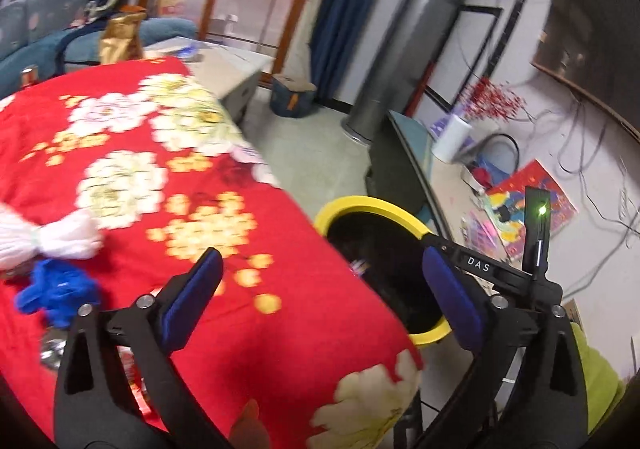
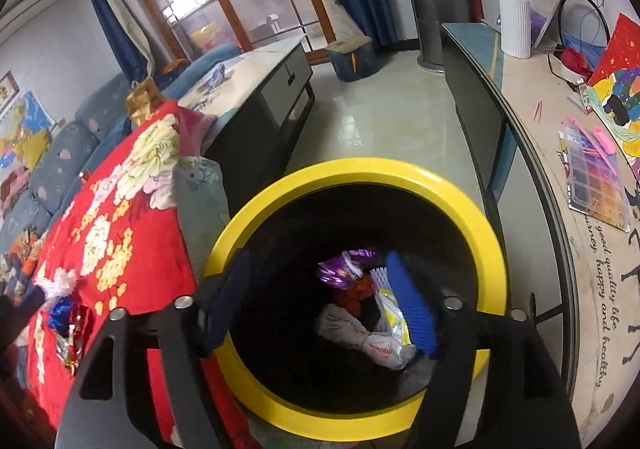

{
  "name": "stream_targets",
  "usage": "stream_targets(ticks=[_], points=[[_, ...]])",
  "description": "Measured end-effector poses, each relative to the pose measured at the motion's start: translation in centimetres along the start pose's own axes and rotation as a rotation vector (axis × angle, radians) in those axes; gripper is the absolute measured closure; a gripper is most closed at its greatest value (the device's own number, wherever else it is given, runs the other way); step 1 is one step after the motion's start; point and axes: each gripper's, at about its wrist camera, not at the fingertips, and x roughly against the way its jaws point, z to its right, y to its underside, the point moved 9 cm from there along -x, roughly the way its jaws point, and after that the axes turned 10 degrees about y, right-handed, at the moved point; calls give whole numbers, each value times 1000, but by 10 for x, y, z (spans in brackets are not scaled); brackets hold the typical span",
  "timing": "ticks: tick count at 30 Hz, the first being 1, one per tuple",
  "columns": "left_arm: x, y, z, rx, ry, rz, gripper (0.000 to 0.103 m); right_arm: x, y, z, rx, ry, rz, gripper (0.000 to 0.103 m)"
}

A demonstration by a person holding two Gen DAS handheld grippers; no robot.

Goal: Collect trash
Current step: 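Open both tools to drop the snack packet and purple wrappers into the bin, then move both open tools back over the remaining trash on the bed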

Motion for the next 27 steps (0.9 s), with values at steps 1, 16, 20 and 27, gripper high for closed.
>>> stream_targets(ticks=[1, 16, 20, 27], points=[[4, 0, -5, 9, -10, 3, 11, -2, 2, -3, 7, 8, -7, 31], [83, -4, -29, -63, -132, 123, 11, 46, -18, -53, 75, 56, 130, 16], [98, -3, -30, -66, -137, 149, 11, 57, -19, -64, 85, 54, 152, 12], [123, 1, -47, -49, -183, 184, 11, 80, -16, -91, 121, 18, 189, 10]])
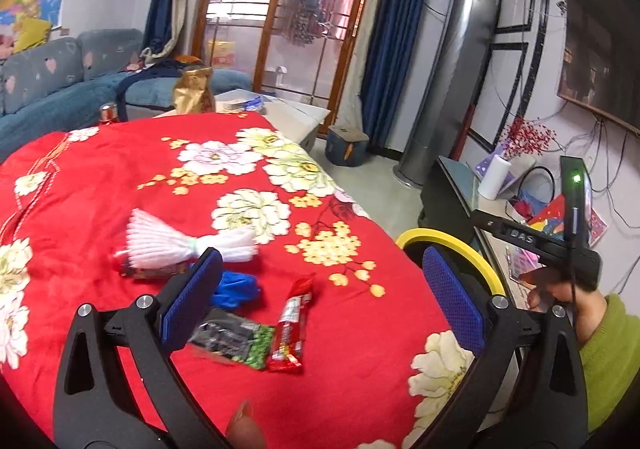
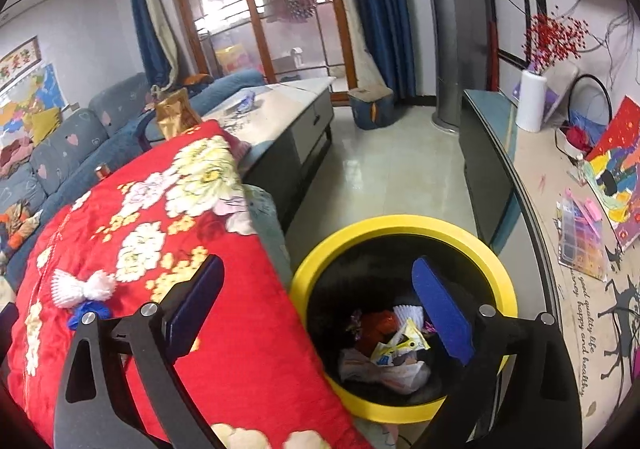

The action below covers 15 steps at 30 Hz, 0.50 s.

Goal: Collect trash
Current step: 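Move both open tools back over the remaining trash on the bed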

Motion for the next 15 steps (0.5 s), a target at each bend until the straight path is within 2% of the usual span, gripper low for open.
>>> stream_targets(ticks=[7, 15], points=[[25, -3, -31, 25, -70, 46, 11, 17, 6, -32, 38, -49, 11, 10], [51, -4, -64, 88, -113, 89, 11, 30, 9, -70, 95, -94, 16, 10]])
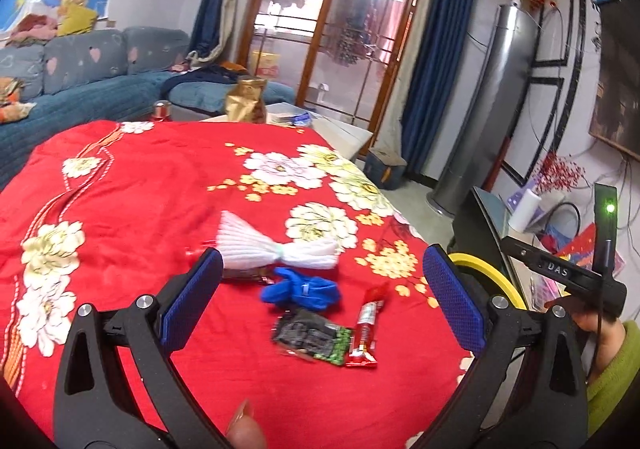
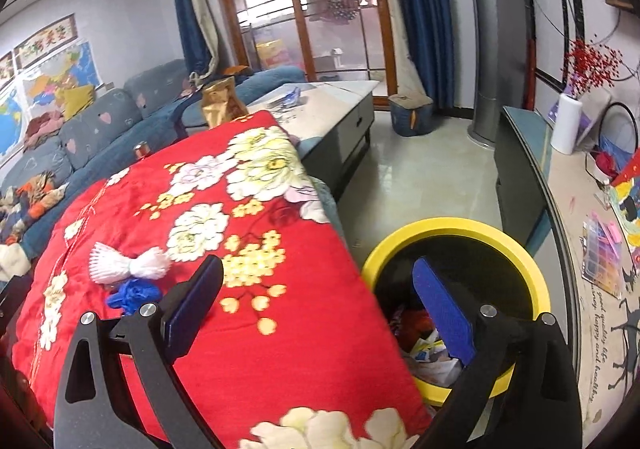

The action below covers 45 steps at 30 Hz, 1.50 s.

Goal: Collect trash
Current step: 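Move both open tools back over the remaining trash on the bed, then grasp the red can with the left tool while the right tool grasps the blue glove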

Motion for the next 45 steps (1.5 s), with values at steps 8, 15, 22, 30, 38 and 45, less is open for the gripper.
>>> stream_targets(ticks=[8, 15, 22, 30, 38, 45], points=[[20, -4, -30, 27, -45, 29, 11, 6, 2, -29, 37, -29, 0, 10], [33, -5, -60, 76, -82, 50, 11, 7, 11, -57, 87, -61, -8, 10], [42, -3, -86, 103, -127, 55, 11, 3, 24, -111, 168, -137, -39, 10], [54, 0, -126, 172, -172, 75, 11, 2, 41, -176, 289, -215, -57, 10], [43, 16, -159, 240, -201, 31, 11, -8, 62, -222, 387, -258, -90, 10], [12, 27, -170, 259, -159, -47, 11, -34, 69, -234, 432, -240, -104, 15]])
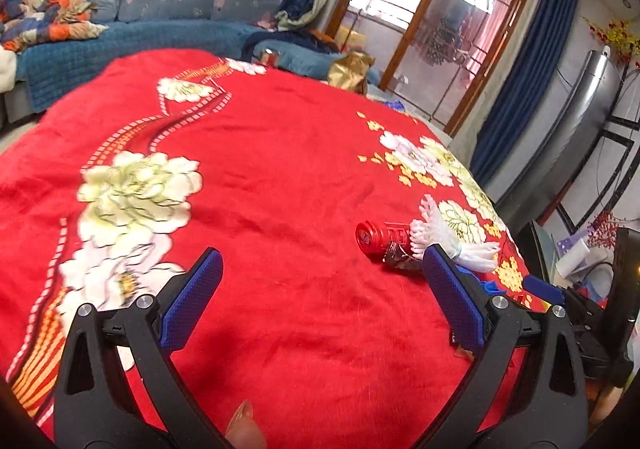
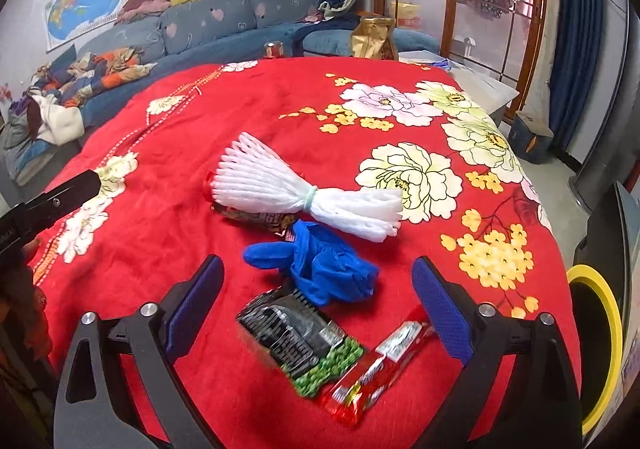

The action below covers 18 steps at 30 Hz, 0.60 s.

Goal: Collect trash
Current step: 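Grasp the red can with the left tool while the right tool grasps the blue glove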

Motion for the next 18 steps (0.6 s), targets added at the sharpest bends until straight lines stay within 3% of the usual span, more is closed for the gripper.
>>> stream_targets(ticks=[4, 8, 9, 11, 14, 18], points=[[-25, -1, 5, -15, 31, -53, 12, -20, 5, 5, -1, -5, -56, 34], [-51, -2, 6, 3, 73, -105, 25, -29, 14, 7, -20, -54, -102, 73], [-57, -2, 5, 8, 74, -114, 31, -28, 15, 9, -31, -61, -102, 76], [-70, -1, 3, 25, 88, -140, 32, -24, 15, 12, -48, -70, -90, 82], [-85, 0, 3, 65, 126, -175, 48, -15, 15, 18, -81, -83, -72, 84], [-101, 3, 0, 141, 161, -210, 59, -1, 12, 26, -113, -97, -46, 84]])
